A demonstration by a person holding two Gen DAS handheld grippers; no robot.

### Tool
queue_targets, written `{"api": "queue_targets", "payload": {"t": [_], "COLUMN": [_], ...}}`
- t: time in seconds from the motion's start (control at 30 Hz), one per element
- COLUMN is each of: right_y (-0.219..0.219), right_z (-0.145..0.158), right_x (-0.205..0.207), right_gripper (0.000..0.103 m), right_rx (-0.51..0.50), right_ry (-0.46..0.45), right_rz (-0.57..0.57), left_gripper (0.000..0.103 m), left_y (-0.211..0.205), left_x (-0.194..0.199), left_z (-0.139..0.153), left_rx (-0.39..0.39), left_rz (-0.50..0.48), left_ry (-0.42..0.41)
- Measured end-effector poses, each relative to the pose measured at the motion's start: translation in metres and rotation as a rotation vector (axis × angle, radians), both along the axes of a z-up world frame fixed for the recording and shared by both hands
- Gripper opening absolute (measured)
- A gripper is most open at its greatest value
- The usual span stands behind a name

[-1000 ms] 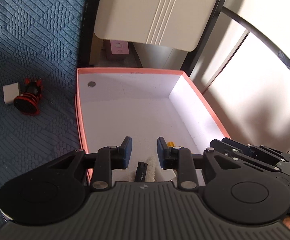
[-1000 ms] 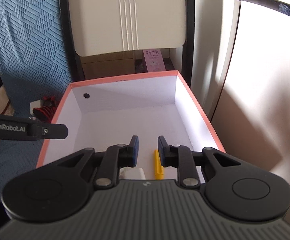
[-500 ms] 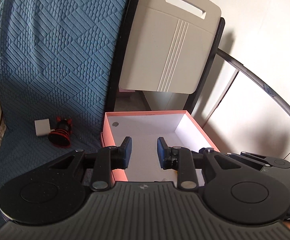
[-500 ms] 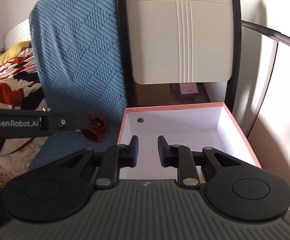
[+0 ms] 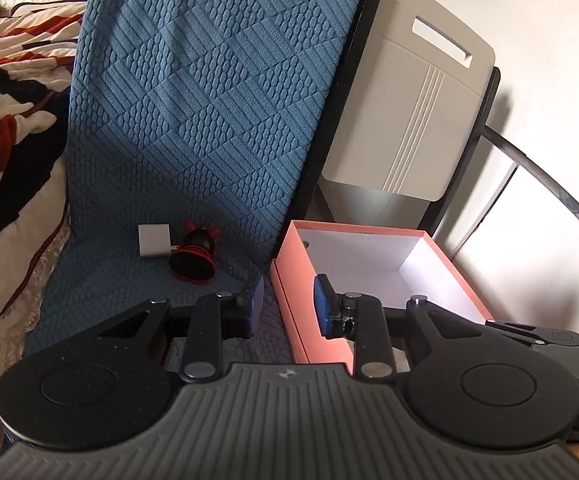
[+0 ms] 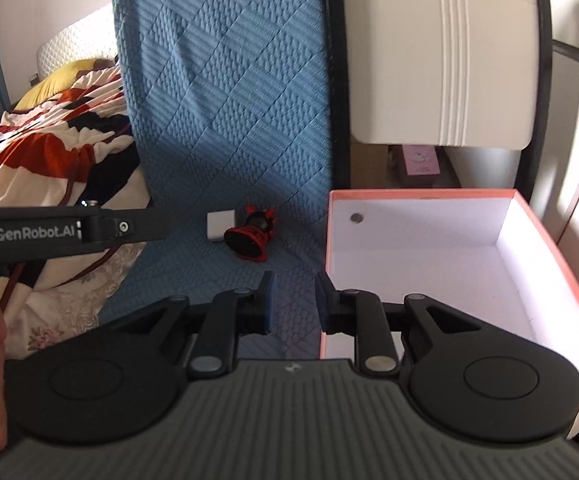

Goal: Organize rigid objects
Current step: 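Withdraw both open tools from the box back over the cushion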

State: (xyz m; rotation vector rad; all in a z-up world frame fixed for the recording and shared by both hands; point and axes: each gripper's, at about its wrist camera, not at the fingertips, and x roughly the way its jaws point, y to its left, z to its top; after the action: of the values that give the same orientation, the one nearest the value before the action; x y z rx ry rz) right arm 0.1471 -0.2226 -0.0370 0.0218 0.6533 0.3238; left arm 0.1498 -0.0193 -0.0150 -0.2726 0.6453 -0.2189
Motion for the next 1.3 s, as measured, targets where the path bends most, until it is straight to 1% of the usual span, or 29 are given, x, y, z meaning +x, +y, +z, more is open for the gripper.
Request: {"api": "queue_targets", "payload": {"t": [0.1,0.37,0.53,0.7,0.83,0.97,1.1,1.2,1.23,1.3], "right_y": [0.013,0.046,0.054,0.053,0.052,0.057,0.058,0.058,0.058,0.060], "right_z": [-0.009,-0.033,-0.048,-0.059,-0.064,-0.070,-0.080,-0.083,-0.083,-0.083], "right_x": [-0.001,-0.001,-0.004,-0.008,-0.004,0.004,0.018,0.028,0.031,0.038], "right_gripper": [0.024,0.024,0.024,0.024,0.024,0.024,0.024,0.024,0.024,0.024], "right_rx": [0.007,-0.048,-0.070,-0.070,-0.037,-0.052,-0.053,-0.051,-0.052,-0.047], "right_ry": [0.023,0.062,0.086,0.102,0.105,0.085,0.088,0.092,0.087,0.082], "right_rz": [0.007,0.018,0.020,0.008,0.014,0.030,0.037,0.041,0.042,0.039], "left_gripper": [0.032,0.032,0.032,0.032,0.032,0.032,0.032,0.032,0.032,0.032], "left_y": [0.013,0.040,0.046,0.045,0.039,0.044,0.062,0.072,0.074,0.076], "left_x": [-0.003,-0.008,-0.014,-0.013,0.001,0.022,0.046,0.062,0.068,0.078], "left_z": [-0.010,-0.032,-0.042,-0.050,-0.056,-0.061,-0.076,-0.090,-0.094,-0.101], "left_rx": [0.011,0.026,0.030,0.045,0.072,0.077,0.029,-0.021,-0.024,-0.004], "left_rz": [0.007,0.035,0.063,0.073,0.084,0.097,0.143,0.153,0.154,0.152], "left_ry": [0.004,0.018,0.009,0.010,0.003,0.001,0.060,0.116,0.130,0.152]}}
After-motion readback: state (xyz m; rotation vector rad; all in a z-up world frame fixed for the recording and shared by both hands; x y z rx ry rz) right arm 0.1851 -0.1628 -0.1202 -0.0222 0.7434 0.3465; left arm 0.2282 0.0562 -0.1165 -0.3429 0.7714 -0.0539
